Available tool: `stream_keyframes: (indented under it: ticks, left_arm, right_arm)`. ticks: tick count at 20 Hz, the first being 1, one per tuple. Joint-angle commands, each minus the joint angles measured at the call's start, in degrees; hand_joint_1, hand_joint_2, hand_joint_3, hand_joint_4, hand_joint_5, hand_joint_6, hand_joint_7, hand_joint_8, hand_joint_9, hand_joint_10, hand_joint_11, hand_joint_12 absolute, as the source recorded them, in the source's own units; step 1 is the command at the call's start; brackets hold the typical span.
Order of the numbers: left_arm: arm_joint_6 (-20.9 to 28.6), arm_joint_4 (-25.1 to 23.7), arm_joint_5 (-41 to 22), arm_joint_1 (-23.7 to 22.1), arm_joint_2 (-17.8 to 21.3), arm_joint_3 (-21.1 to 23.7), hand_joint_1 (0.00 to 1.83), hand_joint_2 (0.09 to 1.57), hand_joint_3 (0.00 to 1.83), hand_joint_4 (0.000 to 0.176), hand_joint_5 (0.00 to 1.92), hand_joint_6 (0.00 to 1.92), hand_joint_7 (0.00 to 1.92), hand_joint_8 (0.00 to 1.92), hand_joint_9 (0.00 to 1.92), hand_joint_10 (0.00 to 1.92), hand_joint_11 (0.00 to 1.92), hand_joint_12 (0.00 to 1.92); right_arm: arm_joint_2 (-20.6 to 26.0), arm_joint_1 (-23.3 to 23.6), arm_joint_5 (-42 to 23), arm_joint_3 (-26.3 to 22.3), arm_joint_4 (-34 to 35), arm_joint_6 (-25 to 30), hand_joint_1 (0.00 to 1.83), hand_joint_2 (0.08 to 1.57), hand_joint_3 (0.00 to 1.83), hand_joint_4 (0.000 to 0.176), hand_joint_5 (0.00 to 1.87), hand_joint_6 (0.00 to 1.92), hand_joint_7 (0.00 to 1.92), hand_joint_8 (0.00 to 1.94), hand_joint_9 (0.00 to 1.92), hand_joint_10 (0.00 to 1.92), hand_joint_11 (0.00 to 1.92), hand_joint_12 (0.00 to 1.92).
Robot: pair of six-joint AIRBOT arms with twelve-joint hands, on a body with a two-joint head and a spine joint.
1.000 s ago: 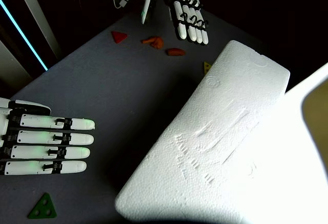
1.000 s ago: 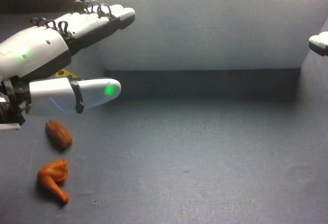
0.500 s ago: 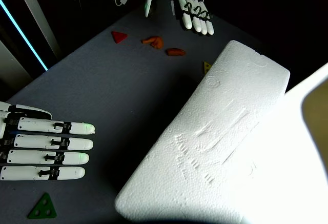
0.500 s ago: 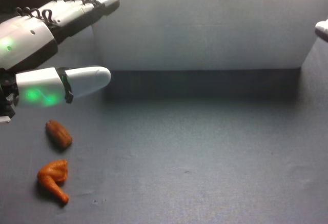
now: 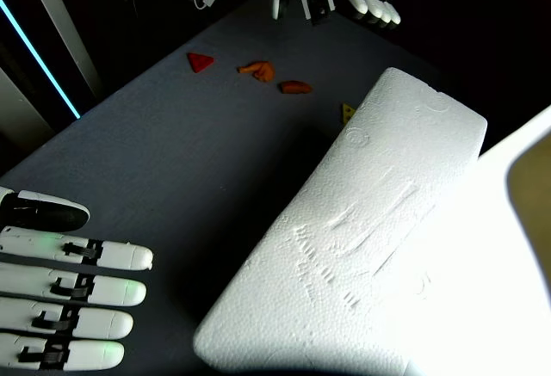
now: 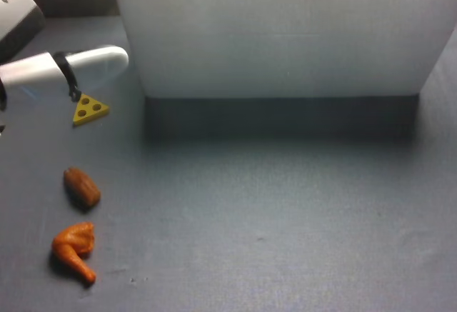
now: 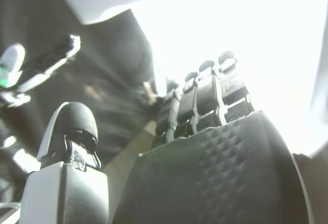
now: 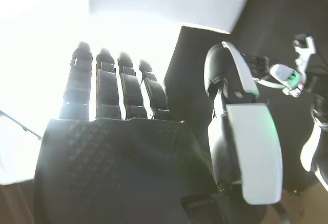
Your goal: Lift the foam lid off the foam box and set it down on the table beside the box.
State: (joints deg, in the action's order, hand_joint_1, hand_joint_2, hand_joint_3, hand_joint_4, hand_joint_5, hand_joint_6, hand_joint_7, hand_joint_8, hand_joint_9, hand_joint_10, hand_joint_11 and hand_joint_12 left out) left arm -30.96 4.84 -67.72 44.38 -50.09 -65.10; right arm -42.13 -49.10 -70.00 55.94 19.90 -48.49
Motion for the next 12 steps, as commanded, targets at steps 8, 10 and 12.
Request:
stream_keyframes:
  ticks: [8,10,12]
  left_arm:
    - [-0.06,8.06,-3.92,-2.98,-3.73,-5.70,0.49,1.13,0.00,0.076,0.00,0.00,0.00,0.00,0.00,0.00,0.00,0.18]
    - [0.08,10.06,-3.62,-3.59,-4.59,-6.94,0.50,1.12,0.00,0.065,0.00,0.00,0.00,0.00,0.00,0.00,0.00,0.60]
    - [0.33,11.36,-3.01,-4.08,-5.19,-7.88,0.53,1.08,0.00,0.082,0.00,0.00,0.00,0.00,0.00,0.00,0.00,1.55]
  right_arm:
    - [-2.67,6.94,-0.59,5.16,4.44,-2.65,0.42,1.20,0.00,0.012,0.00,0.00,0.00,0.00,0.00,0.00,0.00,1.34]
    - [-3.65,9.48,2.56,6.50,4.47,-3.86,0.49,1.18,0.00,0.013,0.00,0.00,0.00,0.00,0.00,0.00,0.00,1.61]
    - [-4.68,11.29,4.86,7.88,5.07,-4.85,0.53,1.17,0.00,0.000,0.00,0.00,0.00,0.00,0.00,0.00,0.00,1.64]
